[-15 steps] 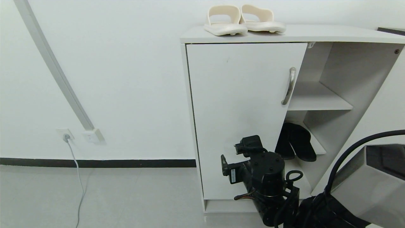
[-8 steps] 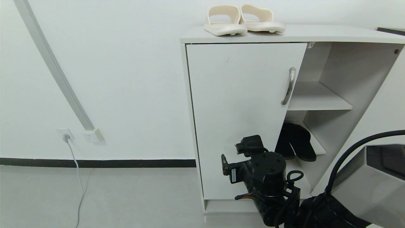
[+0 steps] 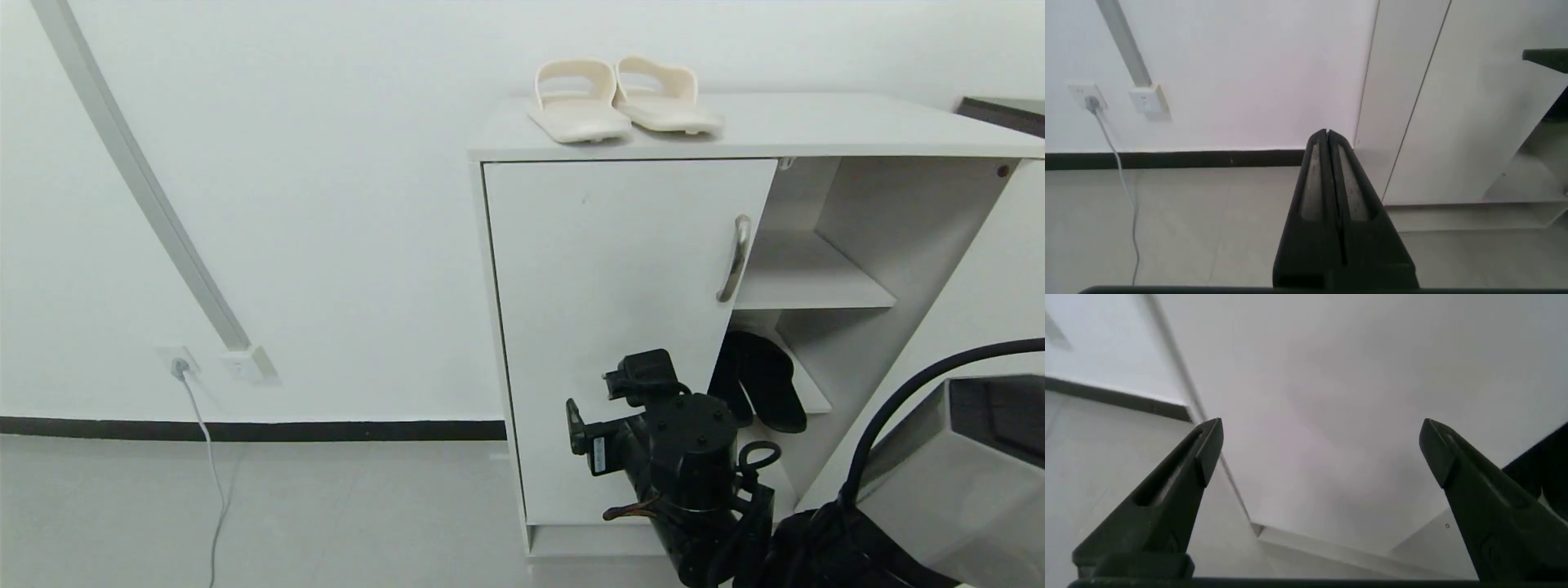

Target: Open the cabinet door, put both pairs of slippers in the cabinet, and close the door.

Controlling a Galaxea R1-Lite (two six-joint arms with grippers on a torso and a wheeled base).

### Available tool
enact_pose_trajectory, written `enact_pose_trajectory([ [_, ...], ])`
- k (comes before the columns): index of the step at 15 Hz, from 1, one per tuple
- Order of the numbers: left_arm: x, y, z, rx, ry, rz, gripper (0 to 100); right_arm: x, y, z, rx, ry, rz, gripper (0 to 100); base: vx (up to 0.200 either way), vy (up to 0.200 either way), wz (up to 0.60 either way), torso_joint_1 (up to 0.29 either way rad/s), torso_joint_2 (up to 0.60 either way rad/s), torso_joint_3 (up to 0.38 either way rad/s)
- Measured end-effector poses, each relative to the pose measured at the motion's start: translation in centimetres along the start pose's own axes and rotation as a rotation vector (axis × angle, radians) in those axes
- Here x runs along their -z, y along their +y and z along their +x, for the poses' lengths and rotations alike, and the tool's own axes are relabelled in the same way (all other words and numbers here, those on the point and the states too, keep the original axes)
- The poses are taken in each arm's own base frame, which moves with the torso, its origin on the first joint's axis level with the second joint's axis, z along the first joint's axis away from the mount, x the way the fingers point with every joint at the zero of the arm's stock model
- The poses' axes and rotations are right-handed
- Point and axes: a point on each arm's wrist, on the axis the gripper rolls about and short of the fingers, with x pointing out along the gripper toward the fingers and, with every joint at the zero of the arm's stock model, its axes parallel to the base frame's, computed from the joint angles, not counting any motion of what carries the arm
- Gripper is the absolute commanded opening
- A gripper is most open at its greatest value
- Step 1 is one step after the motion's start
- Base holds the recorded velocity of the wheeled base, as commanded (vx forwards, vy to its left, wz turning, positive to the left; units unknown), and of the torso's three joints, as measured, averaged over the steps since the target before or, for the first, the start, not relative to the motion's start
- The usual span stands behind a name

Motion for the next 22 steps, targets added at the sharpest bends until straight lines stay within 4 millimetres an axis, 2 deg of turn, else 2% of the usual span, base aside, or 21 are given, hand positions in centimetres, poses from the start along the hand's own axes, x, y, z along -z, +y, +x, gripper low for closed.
enact_pose_trajectory([
  [11,0.01,0.0,0.0,0.0,0.0,0.0,0,0.1,-0.12,0.05,0.004,0.004,-0.003,100,0.0,0.0,0.0,0.135,-0.47,-0.336],
  [22,0.01,0.0,0.0,0.001,0.001,0.0,0,0.19,-0.11,0.02,0.003,0.007,-0.005,100,0.0,0.0,0.0,0.214,-0.53,-0.321],
])
